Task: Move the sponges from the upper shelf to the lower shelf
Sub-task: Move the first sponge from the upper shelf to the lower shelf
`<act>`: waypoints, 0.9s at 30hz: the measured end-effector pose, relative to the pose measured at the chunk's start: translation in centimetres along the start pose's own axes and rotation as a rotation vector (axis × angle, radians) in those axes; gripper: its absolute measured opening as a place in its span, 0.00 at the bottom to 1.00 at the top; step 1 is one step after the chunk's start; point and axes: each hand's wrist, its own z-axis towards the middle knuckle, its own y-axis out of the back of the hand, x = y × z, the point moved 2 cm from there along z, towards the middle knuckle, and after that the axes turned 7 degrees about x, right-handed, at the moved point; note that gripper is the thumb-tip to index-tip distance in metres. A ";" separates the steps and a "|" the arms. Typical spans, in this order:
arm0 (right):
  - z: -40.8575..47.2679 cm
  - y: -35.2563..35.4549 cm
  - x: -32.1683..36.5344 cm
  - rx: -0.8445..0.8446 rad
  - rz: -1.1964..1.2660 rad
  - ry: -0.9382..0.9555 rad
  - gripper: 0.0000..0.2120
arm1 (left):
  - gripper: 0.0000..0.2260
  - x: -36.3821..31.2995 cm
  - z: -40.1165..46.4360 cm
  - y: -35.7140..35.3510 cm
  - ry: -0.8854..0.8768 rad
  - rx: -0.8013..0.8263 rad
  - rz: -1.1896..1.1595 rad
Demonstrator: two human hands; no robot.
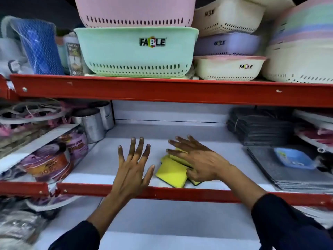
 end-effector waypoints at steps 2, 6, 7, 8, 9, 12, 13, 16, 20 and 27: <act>0.8 -0.9 0.2 0.215 0.010 0.051 0.48 | 0.30 0.8 0.0 -1.0 0.060 0.078 -0.003; 3.0 -1.8 0.7 0.460 -0.088 0.118 0.54 | 0.30 2.2 -0.2 -3.2 0.121 0.154 -0.064; 3.5 -1.8 0.7 0.494 -0.121 0.138 0.55 | 0.31 2.3 -0.1 -3.4 0.129 0.164 -0.073; 4.0 -1.7 0.7 0.518 -0.156 0.159 0.56 | 0.31 2.5 -0.1 -3.5 0.134 0.183 -0.078; 4.4 -1.7 0.9 0.537 -0.175 0.188 0.56 | 0.31 2.4 0.0 -3.4 0.137 0.195 -0.090; 5.5 -1.5 1.3 0.565 -0.163 0.262 0.56 | 0.32 2.5 -0.1 -3.2 0.161 0.229 -0.108; 5.8 -1.4 1.4 0.551 -0.146 0.279 0.55 | 0.32 2.5 -0.2 -3.2 0.168 0.237 -0.105; 5.8 -0.9 1.2 0.468 -0.106 0.296 0.55 | 0.32 2.5 -0.2 -3.2 0.175 0.240 -0.117; 4.4 0.4 0.3 0.318 -0.028 0.203 0.53 | 0.33 2.5 -0.2 -3.1 0.190 0.246 -0.143; -0.9 1.5 2.8 -0.015 0.113 0.061 0.42 | 0.33 2.5 0.1 -2.9 0.190 0.240 -0.139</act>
